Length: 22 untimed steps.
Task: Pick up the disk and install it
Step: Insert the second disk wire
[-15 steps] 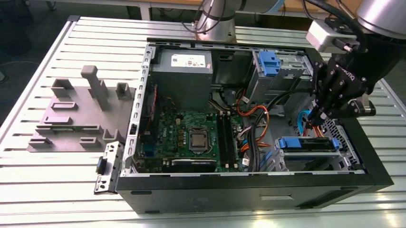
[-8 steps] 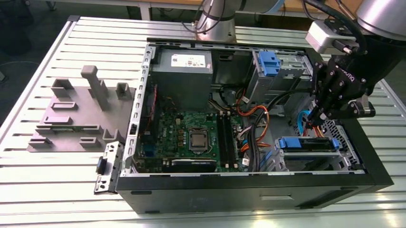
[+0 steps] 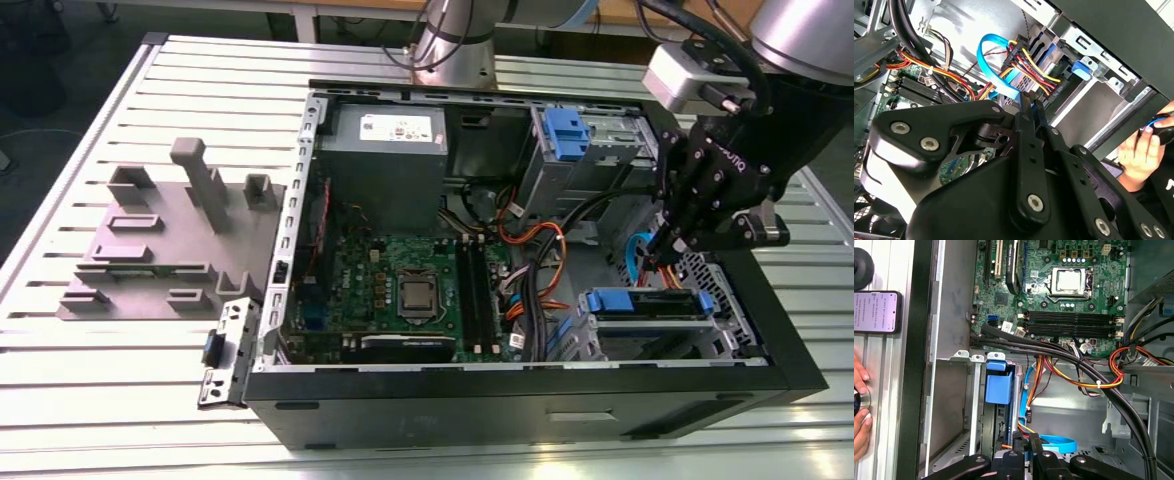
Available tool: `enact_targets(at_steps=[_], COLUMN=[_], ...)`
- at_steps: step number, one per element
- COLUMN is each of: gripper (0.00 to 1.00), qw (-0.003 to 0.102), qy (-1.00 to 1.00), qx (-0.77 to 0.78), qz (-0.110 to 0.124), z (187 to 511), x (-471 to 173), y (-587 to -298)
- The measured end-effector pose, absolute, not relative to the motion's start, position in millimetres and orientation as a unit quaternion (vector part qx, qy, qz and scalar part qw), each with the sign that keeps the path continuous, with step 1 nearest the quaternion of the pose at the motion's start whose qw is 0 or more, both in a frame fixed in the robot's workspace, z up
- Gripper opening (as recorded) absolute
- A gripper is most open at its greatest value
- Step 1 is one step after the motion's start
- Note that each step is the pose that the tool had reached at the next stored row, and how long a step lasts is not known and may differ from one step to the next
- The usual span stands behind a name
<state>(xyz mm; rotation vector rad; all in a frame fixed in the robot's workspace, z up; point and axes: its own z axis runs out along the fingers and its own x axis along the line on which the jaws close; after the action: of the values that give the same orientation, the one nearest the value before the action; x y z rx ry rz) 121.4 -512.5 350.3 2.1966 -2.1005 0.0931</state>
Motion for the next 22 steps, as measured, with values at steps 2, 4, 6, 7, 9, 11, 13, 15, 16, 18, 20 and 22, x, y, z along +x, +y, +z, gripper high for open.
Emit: enact_targets(at_steps=[2,4,6,7,9,11,13,15,16,18,20,22], gripper=[0.16,0.16,0.16,0.16,0.16,0.16,0.16,0.16,0.16,0.16,0.16,0.16], qw=[0.050,0.049,0.048,0.048,0.045,0.041,0.037,0.037,0.037,0.037,0.035,0.030], qy=[-0.690,-0.690,-0.690,-0.690,-0.690,-0.690,-0.690,-0.690,-0.690,-0.690,-0.690,-0.691], qx=[0.721,0.722,0.722,0.722,0.722,0.722,0.722,0.722,0.722,0.722,0.722,0.723], qz=[0.030,0.029,0.028,0.028,0.026,0.023,0.019,0.019,0.019,0.019,0.017,0.012], z=[350,350,349,349,347,346,346,346,346,346,346,345], x=[121,120,119,118,118,117,117,117,117,117,116,116], y=[-513,-515,-520,-522,-527,-531,-532,-532,-532,-532,-533,-535])
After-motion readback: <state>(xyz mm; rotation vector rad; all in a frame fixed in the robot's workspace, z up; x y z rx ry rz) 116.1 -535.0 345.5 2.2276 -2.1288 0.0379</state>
